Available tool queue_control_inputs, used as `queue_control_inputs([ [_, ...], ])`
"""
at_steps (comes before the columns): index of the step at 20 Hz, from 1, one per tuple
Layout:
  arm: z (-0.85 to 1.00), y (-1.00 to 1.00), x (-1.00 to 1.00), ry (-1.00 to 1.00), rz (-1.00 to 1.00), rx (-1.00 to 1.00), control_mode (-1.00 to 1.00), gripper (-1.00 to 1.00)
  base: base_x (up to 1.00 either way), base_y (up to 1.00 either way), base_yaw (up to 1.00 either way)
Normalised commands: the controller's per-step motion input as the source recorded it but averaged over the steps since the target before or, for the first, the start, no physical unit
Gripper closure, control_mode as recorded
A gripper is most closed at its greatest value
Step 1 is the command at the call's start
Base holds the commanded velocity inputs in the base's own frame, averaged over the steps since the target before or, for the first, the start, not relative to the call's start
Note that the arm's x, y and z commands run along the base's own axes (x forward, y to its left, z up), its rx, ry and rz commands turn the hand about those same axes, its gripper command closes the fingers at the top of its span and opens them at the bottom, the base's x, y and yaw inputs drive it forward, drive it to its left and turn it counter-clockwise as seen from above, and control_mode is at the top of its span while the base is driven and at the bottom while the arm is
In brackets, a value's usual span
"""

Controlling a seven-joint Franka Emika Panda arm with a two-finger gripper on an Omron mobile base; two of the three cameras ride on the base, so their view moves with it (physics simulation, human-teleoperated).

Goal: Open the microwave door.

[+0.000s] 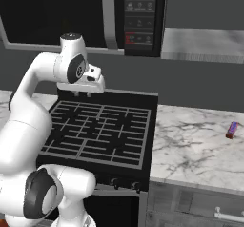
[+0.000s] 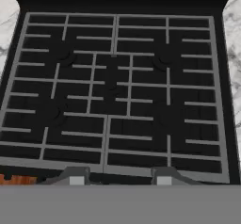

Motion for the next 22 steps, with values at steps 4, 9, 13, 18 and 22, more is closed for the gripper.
queue_control_inputs([
  [4,0.01,-0.11,-0.06,-0.03,0.00,0.02,-1.00,-1.00,0.00,0.00,0.00],
  [9,0.34,-0.42,-0.31,-0.34,0.00,0.08,-1.00,-1.00,0.00,0.00,0.00],
  [13,0.64,-0.32,-0.01,-0.37,-0.01,0.05,-1.00,-1.00,0.00,0.00,0.00],
  [18,0.75,-0.05,0.12,-0.23,-0.08,0.00,-1.00,-1.00,0.00,0.00,0.00],
  [22,0.74,-0.15,0.19,-0.13,-0.10,0.00,-1.00,-1.00,0.00,0.00,0.00],
])
